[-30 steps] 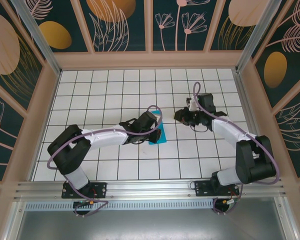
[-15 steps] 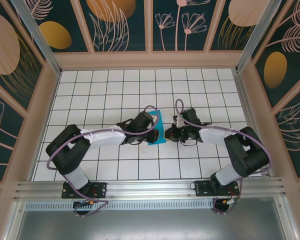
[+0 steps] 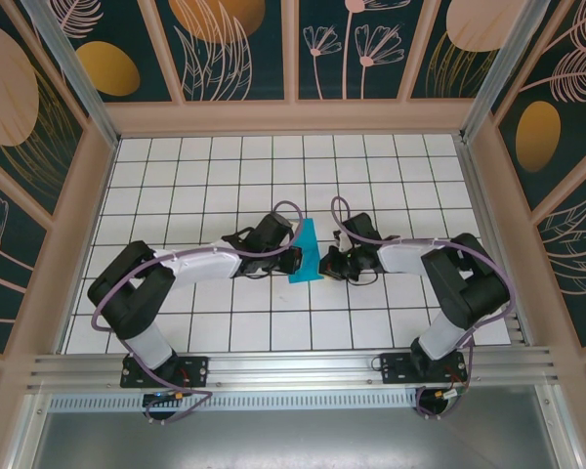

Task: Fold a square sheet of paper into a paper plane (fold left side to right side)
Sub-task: Fold the triangle a second time at the center of the table.

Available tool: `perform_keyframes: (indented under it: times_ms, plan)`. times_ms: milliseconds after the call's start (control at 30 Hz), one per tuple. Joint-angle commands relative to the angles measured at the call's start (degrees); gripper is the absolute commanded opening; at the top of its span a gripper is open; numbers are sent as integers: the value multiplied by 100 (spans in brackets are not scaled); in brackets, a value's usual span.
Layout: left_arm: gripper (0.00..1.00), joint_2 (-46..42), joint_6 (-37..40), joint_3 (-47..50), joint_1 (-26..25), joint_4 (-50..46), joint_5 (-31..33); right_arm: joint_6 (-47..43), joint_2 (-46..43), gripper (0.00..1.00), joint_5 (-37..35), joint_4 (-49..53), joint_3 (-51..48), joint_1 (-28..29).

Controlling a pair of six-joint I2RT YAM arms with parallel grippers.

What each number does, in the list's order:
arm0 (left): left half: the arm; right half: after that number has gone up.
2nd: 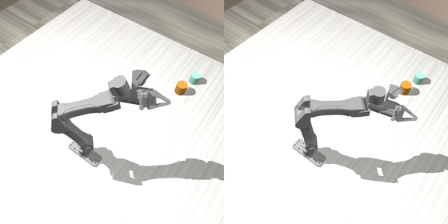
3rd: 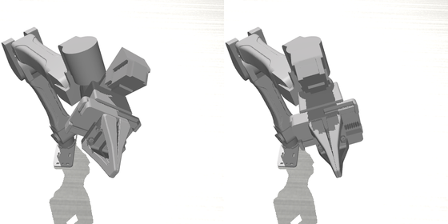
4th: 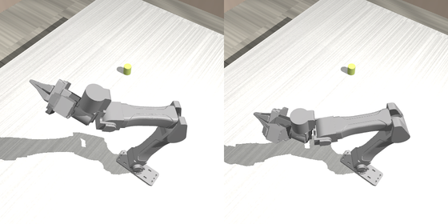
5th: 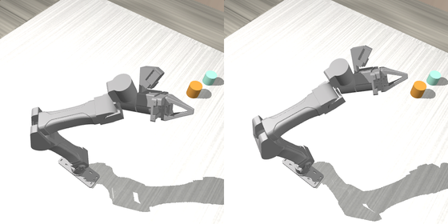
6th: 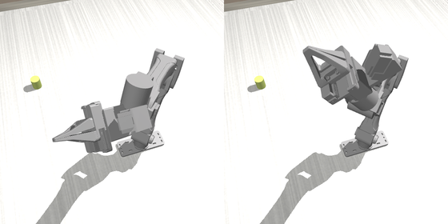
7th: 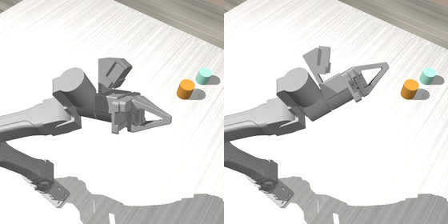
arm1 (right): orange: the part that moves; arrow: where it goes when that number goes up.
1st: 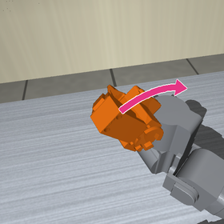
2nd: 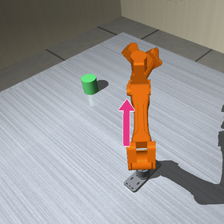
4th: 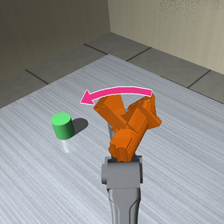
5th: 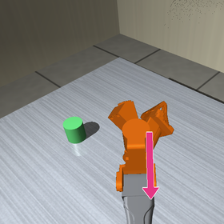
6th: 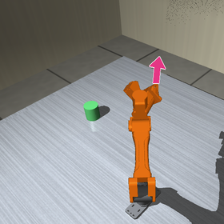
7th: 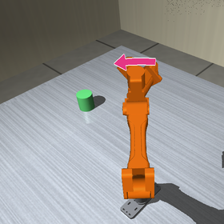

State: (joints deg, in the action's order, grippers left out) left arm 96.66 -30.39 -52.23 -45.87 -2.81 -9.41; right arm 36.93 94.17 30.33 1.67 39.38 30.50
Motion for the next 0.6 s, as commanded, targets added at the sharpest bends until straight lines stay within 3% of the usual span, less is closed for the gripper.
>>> perform_keyframes:
  times_ms: [0,567]
  plan:
    - [1,15,260,-132,93,-309,185,-181,176,3,-311,433,114,52]
    - [1,612,717,-637,192,-660,633,-291,253,3,-369,580,200,52]
